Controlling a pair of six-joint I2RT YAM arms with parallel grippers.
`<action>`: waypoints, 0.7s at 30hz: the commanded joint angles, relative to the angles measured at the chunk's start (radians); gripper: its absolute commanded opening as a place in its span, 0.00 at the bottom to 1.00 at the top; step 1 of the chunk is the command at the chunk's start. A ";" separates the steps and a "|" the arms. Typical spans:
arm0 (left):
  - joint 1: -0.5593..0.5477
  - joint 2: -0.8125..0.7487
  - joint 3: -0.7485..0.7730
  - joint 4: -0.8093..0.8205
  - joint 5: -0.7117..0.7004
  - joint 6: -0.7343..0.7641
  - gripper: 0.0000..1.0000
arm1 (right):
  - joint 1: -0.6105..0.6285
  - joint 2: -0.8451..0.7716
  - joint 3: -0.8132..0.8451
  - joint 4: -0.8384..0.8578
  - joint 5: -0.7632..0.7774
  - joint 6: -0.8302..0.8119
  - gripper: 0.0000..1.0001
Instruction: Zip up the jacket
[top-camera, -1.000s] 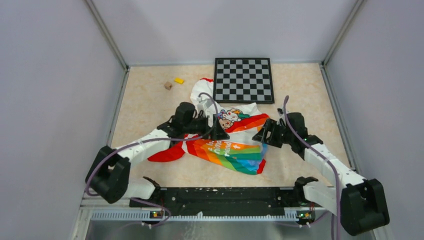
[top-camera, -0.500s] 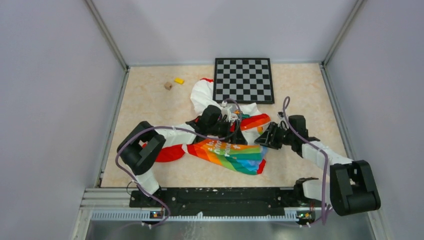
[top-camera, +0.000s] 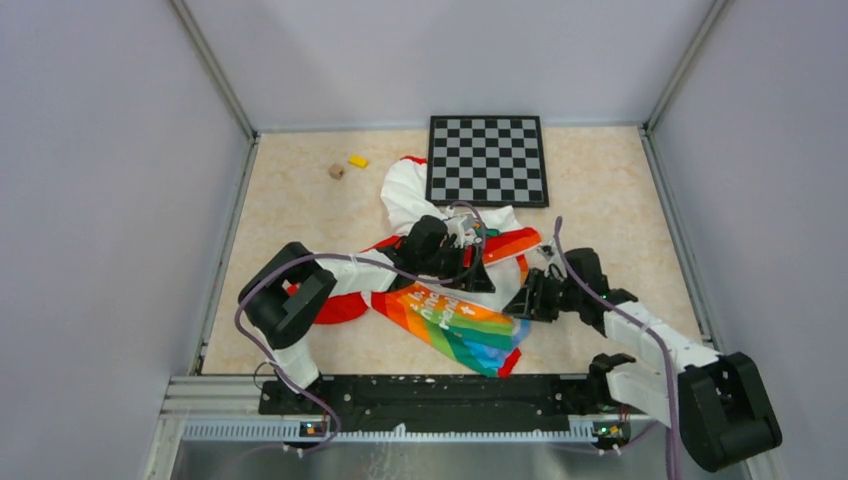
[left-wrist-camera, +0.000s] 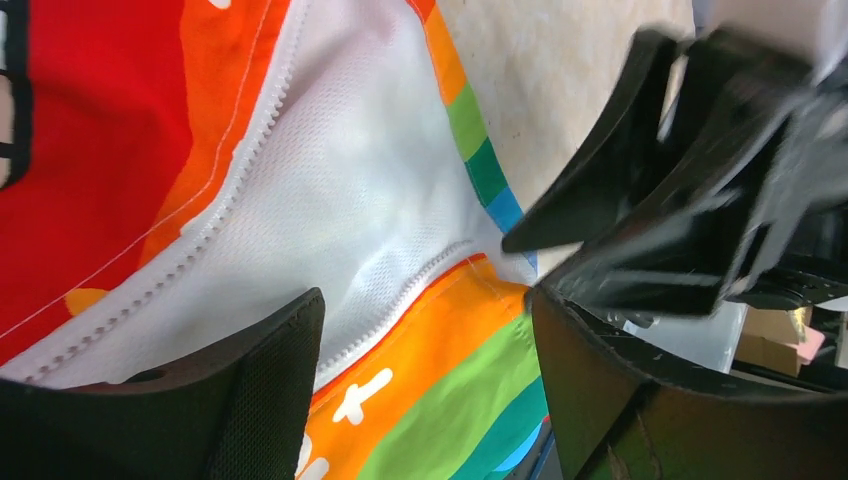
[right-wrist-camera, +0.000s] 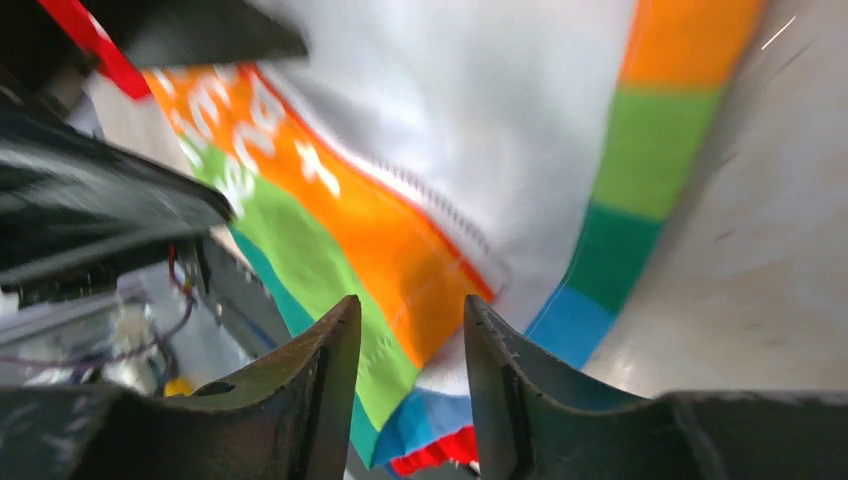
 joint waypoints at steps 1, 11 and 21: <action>-0.001 -0.065 0.039 -0.010 -0.038 0.035 0.79 | -0.130 -0.058 0.128 -0.027 0.115 -0.046 0.44; -0.002 -0.059 0.156 -0.062 -0.087 0.100 0.91 | -0.205 0.217 0.298 0.145 0.458 -0.083 0.60; -0.001 -0.048 0.126 -0.053 -0.036 0.091 0.90 | -0.322 0.616 0.572 0.197 0.197 -0.228 0.49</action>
